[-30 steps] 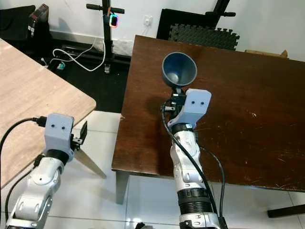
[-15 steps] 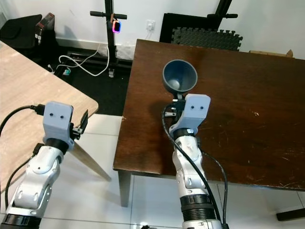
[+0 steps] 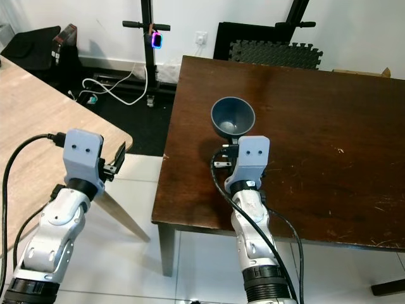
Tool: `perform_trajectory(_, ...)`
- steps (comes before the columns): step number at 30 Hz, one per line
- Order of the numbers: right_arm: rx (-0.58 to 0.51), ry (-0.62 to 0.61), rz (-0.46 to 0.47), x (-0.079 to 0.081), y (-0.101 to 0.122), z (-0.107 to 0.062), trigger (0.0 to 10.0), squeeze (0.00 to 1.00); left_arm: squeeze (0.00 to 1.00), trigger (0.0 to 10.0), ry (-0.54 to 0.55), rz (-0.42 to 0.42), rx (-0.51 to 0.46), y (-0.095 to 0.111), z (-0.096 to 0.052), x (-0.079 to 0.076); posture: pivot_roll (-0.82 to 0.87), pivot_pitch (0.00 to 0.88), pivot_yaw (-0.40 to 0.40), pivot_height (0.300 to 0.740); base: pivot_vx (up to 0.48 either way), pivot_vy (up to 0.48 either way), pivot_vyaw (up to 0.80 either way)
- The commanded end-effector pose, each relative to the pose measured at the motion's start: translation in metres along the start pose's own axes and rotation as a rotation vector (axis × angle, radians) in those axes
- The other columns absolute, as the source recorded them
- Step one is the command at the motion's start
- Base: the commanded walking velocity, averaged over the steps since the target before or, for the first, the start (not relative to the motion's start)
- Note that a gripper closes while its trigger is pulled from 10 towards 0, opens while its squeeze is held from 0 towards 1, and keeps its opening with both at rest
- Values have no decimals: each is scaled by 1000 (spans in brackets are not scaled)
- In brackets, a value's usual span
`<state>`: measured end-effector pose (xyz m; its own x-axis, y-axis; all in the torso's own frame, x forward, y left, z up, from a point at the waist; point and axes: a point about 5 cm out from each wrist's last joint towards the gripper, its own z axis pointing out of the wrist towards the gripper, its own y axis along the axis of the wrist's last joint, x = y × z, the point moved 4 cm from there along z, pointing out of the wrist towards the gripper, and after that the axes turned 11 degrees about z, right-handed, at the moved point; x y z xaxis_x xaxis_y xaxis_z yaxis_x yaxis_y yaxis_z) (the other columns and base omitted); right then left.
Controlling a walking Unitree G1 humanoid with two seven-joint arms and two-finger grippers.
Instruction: Setting the table
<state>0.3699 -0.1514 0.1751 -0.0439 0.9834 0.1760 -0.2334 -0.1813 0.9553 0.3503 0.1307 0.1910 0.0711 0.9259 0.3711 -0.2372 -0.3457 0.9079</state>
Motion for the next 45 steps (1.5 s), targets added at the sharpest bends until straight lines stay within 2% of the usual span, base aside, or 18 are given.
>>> perform_trajectory(1,10,1,-8,0,-2,-3,10000,0,0,10000,-14,-3,16,-3,-1,-3,39,94,58,740,0,0,0)
perform_trajectory(29,24,1,-8,-2,-4,-7,10000,0,0,10000,-18,-3,46,-12,-9,-5,35,126,53,740,0,0,0)
perform_trajectory(38,10,-14,-7,-6,1,-9,10000,0,0,10000,-26,-8,30,-5,-12,-5,42,148,65,740,0,0,0)
perform_trajectory(45,0,-16,-5,-5,5,-9,10000,0,0,10000,-22,-10,29,-4,-12,1,48,155,68,740,0,0,0)
